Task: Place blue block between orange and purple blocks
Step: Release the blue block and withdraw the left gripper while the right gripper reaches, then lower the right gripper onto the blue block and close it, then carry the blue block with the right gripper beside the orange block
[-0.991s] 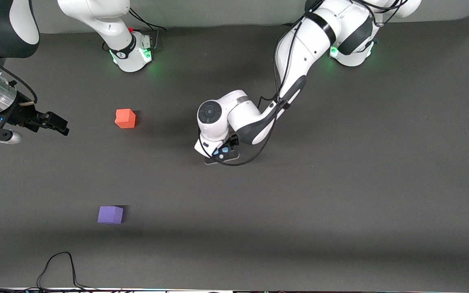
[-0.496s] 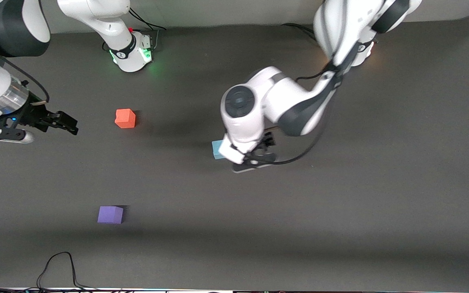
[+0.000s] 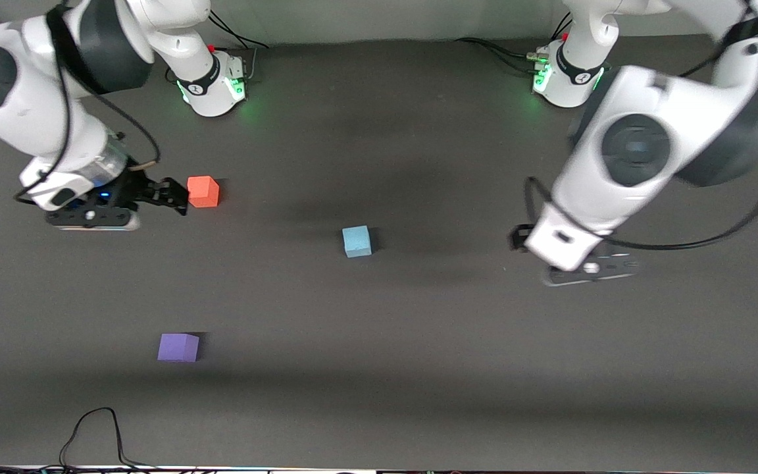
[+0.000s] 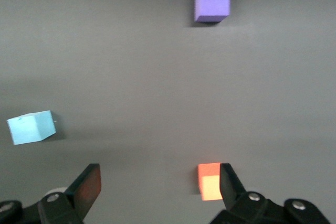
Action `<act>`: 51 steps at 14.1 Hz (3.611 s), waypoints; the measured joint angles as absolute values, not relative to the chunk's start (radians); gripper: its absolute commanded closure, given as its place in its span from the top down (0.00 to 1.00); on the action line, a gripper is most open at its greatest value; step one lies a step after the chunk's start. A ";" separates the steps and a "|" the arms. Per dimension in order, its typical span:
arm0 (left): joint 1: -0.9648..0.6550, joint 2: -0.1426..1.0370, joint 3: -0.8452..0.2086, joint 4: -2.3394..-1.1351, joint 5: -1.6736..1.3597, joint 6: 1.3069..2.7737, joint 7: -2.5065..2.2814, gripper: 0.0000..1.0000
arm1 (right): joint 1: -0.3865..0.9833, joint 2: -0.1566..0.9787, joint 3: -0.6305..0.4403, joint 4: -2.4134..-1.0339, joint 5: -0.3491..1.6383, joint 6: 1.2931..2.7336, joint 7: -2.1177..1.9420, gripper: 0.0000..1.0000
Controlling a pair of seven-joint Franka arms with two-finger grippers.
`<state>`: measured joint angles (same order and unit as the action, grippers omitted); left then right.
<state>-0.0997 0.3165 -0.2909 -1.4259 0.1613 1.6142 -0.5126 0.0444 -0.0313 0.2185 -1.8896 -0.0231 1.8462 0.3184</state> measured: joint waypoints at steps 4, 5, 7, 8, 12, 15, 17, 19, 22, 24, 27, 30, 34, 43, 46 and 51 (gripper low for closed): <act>-0.027 0.227 -0.197 -1.463 0.160 1.533 -0.375 1.00 | 0.047 0.031 0.319 -1.877 -0.023 1.915 0.445 1.00; -0.057 0.207 -0.131 -1.465 0.158 1.527 -0.325 1.00 | 0.048 0.059 0.347 -1.873 -0.023 1.953 0.485 1.00; -0.111 0.163 -0.018 -1.470 0.153 1.524 -0.234 1.00 | 0.052 0.123 0.409 -1.869 -0.041 2.035 0.576 1.00; -0.118 0.144 0.010 -1.473 0.143 1.523 -0.203 1.00 | 0.059 0.160 0.440 -1.866 -0.073 2.073 0.621 1.00; -0.086 0.098 0.068 -1.520 0.045 1.527 -0.118 1.00 | 0.100 0.338 0.527 -1.805 -0.196 2.198 0.804 1.00; -0.049 0.094 0.074 -1.537 0.031 1.527 -0.088 1.00 | 0.154 0.480 0.535 -1.780 -0.328 2.306 0.923 1.00; -0.050 0.094 0.072 -1.541 0.028 1.527 -0.087 1.00 | 0.184 0.559 0.535 -1.775 -0.421 2.358 0.996 1.00; -0.052 0.091 0.068 -1.552 0.028 1.527 -0.087 1.00 | 0.210 0.621 0.537 -1.769 -0.483 2.404 1.051 1.00; -0.052 0.072 0.068 -1.583 0.027 1.532 -0.087 1.00 | 0.243 0.670 0.538 -1.769 -0.581 2.422 1.120 1.00; -0.056 0.050 0.059 -1.616 0.026 1.543 -0.089 1.00 | 0.248 0.693 0.538 -1.782 -0.654 2.427 1.169 1.00; -0.065 0.028 0.036 -1.643 0.030 1.544 -0.095 1.00 | 0.247 0.717 0.537 -1.802 -0.733 2.439 1.227 0.92; -0.067 0.027 0.032 -1.646 0.035 1.544 -0.095 1.00 | 0.247 0.727 0.537 -1.824 -0.757 2.473 1.254 0.31; -0.067 0.027 0.032 -1.645 0.036 1.546 -0.095 1.00 | 0.244 0.726 0.537 -1.823 -0.758 2.474 1.255 0.31; -0.067 0.027 0.034 -1.644 0.066 1.553 -0.095 1.00 | 0.104 0.447 0.518 -1.878 -0.365 2.347 0.893 0.31; -0.067 0.027 0.033 -1.643 0.066 1.553 -0.095 1.00 | 0.098 0.273 0.387 -1.981 -0.178 2.297 0.661 0.31; -0.068 0.027 0.032 -1.643 0.066 1.553 -0.095 1.00 | 0.093 0.130 0.148 -2.165 -0.073 2.302 0.350 0.31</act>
<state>-0.0678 0.0268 0.0321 -1.6426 0.0661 1.5531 -0.0950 0.0933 0.1305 0.1483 -2.1646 -0.0730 2.3017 0.3496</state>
